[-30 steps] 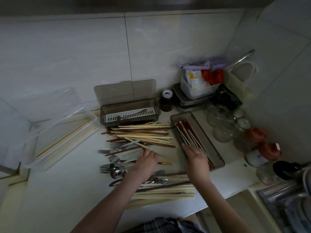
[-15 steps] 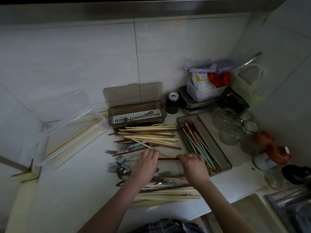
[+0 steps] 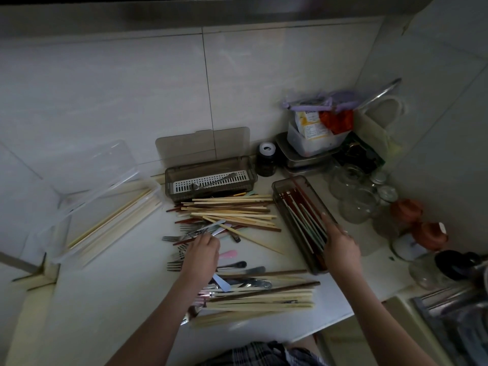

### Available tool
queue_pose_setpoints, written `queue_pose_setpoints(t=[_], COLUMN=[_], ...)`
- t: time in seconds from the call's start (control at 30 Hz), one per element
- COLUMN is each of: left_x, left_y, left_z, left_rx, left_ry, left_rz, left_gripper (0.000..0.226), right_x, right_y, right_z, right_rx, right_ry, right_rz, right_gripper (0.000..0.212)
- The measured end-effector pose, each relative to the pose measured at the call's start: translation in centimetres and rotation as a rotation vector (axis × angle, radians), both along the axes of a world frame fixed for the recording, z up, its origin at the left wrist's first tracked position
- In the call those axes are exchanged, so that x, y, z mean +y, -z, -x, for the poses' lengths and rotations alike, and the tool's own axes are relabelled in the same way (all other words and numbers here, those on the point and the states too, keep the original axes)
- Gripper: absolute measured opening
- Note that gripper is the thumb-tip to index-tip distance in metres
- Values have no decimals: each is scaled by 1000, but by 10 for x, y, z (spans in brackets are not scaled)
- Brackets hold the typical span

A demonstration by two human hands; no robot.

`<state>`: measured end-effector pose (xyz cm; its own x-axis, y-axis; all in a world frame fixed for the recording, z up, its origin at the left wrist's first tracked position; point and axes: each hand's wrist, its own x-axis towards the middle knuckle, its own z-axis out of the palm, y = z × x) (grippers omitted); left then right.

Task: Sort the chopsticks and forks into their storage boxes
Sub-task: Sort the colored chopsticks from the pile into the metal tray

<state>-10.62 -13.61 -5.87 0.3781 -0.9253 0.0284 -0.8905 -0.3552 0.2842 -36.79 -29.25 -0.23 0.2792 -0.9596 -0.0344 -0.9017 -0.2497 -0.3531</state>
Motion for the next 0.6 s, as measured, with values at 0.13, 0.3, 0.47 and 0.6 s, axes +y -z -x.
queue_pose_setpoints(t=[0.13,0.3,0.47,0.6], left_x=[7,12,10,9], left_y=[4,6,5,7], left_z=[1,0,-2,-6], left_rx=[11,34,57,46], left_ry=[23,6,-1,-21], left_rz=[14,11,33,58], left_gripper=[22,21,15,22], right_x=[2,0,0,1], right_y=[6,15,12,12], right_z=[-5,-5,-10,-4], right_rx=[74,108,137,59], right_ry=[-5,11,-32,-158], right_rz=[-103,-226,-202,-256], right_gripper=[65,54,48,47])
